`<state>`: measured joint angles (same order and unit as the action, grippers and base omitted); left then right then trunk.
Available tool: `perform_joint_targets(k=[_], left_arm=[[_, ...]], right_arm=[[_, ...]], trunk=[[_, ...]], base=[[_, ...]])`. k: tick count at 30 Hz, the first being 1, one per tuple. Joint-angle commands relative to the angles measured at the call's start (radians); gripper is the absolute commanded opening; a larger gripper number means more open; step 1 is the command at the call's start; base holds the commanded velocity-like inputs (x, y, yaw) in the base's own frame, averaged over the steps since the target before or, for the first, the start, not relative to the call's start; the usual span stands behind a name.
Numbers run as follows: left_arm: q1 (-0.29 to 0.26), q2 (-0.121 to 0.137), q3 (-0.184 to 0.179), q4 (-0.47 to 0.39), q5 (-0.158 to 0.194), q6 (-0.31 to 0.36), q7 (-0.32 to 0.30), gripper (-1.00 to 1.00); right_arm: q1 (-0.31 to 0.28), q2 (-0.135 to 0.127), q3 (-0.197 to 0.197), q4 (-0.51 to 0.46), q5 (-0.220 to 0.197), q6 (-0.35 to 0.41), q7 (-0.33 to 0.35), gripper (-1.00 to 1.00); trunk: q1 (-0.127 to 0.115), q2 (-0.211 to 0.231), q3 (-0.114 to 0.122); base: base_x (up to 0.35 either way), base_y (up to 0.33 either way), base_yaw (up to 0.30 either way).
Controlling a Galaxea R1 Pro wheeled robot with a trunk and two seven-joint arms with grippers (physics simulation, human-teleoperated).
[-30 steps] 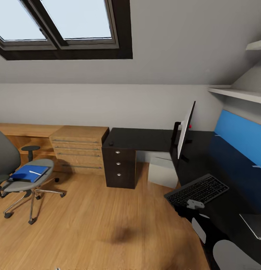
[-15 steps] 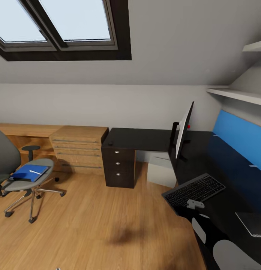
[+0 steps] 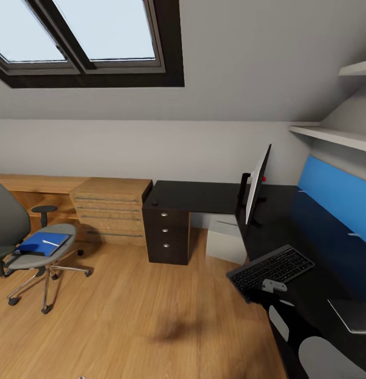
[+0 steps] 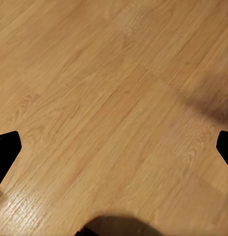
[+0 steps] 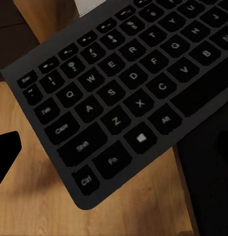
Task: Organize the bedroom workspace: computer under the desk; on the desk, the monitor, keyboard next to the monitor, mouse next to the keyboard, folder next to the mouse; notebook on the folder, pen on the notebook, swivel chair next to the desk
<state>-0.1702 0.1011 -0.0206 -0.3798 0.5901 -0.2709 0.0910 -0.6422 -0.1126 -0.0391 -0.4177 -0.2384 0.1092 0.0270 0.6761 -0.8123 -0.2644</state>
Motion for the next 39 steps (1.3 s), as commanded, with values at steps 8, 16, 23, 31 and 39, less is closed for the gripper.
perform_joint_targets(k=[8,16,23,31,39], left_arm=[[-0.001,0.0,-0.038,0.049,0.001,0.002,0.004,1.0],[0.0,0.0,-0.045,0.054,0.0,0.002,0.004,1.0],[0.0,0.0,-0.045,0.055,0.0,0.001,0.004,1.0],[0.0,0.001,-0.047,0.056,-0.001,-0.003,0.003,1.0],[0.0,0.0,-0.047,0.056,-0.001,-0.004,0.003,1.0]], right_arm=[[0.12,0.001,-0.004,-0.344,-0.007,-0.004,0.001,1.0],[0.349,0.006,-0.003,-0.798,-0.045,0.116,-0.004,1.0],[0.408,0.006,-0.002,-0.898,-0.068,0.139,-0.004,1.0],[0.424,0.007,-0.004,-0.925,-0.073,0.139,-0.005,1.0],[0.424,0.007,-0.004,-0.925,-0.073,0.139,-0.005,1.0]], trunk=[[-0.031,0.055,0.024],[-0.061,0.111,0.049],[-0.073,0.132,0.058],[-0.073,0.132,0.058],[-0.073,0.132,0.066]], base=[[0.0,0.0,0.0],[0.0,0.0,0.0],[0.0,0.0,0.0],[-0.01,-0.008,0.0],[-0.165,-0.187,0.0]])
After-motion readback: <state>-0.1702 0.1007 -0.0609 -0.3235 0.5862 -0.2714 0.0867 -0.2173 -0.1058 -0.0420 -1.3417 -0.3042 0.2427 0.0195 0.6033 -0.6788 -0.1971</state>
